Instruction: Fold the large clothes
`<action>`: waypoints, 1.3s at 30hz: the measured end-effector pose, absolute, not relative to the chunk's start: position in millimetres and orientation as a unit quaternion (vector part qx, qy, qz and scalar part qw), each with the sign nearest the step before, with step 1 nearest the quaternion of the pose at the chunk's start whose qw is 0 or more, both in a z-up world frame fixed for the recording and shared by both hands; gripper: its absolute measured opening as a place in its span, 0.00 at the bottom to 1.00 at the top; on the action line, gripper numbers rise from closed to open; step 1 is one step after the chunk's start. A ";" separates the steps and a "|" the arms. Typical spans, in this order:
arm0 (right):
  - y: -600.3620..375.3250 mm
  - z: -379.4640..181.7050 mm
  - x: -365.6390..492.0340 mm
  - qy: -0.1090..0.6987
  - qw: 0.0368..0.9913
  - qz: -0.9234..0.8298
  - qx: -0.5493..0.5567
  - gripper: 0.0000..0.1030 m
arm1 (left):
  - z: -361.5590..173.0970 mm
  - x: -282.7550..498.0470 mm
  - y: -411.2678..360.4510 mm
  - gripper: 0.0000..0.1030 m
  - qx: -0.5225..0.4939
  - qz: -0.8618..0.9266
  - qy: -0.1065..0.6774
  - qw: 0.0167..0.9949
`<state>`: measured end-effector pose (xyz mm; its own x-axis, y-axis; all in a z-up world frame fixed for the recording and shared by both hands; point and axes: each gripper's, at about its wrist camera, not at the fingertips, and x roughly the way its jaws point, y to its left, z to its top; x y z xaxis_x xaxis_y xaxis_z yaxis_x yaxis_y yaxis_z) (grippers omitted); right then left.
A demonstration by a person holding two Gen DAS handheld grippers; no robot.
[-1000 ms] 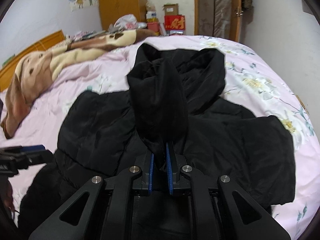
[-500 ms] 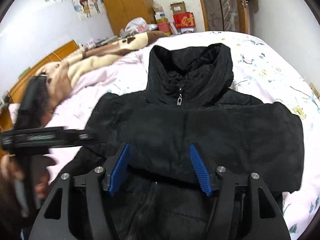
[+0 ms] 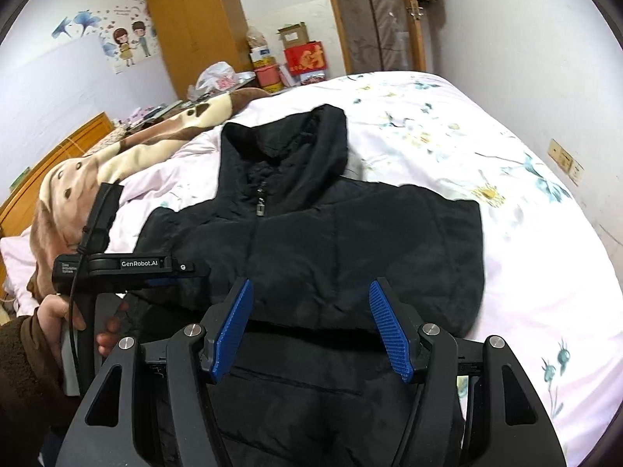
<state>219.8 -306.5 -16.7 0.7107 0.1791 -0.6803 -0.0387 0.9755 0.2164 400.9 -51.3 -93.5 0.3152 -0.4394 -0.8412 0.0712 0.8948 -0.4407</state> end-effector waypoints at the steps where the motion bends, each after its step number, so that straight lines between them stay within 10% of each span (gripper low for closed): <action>1: -307.8 -17.9 219.7 0.378 0.919 0.057 0.096 0.61 | -94.0 401.1 -51.2 0.13 -0.166 -0.157 0.566 0.792; 16: -307.5 0.4 215.8 0.364 0.926 0.035 0.090 0.61 | -19.0 384.7 9.9 0.06 -0.185 -0.146 0.467 0.853; 39: -301.6 -72.8 300.4 0.439 0.898 -0.018 0.018 0.61 | -99.9 390.9 61.1 0.15 -0.154 -0.044 0.504 0.849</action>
